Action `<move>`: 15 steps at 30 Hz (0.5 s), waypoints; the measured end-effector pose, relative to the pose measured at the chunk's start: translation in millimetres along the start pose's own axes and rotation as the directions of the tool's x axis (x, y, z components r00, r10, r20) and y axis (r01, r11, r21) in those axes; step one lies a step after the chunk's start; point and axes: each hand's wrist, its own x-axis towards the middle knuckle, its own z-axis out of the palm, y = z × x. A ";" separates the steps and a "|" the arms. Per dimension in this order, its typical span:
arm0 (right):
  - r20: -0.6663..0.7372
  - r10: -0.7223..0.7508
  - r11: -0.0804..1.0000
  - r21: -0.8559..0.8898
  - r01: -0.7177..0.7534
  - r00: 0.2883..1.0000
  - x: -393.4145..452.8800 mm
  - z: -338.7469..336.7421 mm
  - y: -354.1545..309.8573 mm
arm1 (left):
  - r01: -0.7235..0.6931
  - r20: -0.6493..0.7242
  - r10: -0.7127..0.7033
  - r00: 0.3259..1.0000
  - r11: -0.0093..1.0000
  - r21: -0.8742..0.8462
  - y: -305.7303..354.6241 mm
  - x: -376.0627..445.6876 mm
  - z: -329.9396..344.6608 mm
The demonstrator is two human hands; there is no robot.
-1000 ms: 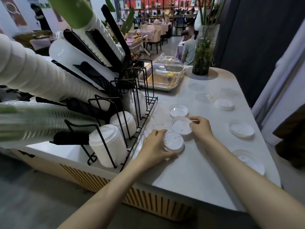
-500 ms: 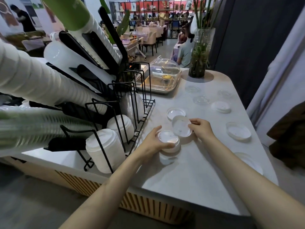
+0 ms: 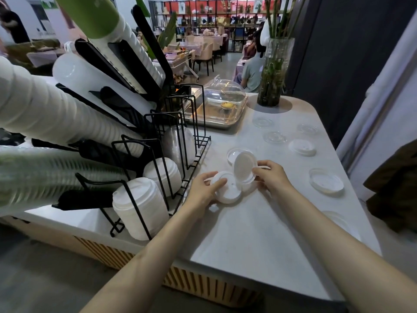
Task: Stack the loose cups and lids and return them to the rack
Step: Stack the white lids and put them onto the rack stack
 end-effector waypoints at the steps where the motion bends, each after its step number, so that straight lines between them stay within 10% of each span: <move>1: 0.003 0.000 1.000 0.004 0.000 1.000 0.1 0.7 0.3 | 0.000 -0.006 0.000 1.000 1.000 0.014 0.4 1.2 0.5; 15: 0.110 -0.022 0.969 0.248 -0.006 0.994 -9.9 7.2 -6.7 | 0.063 -0.005 -0.063 0.998 0.997 -0.040 4.5 9.0 5.1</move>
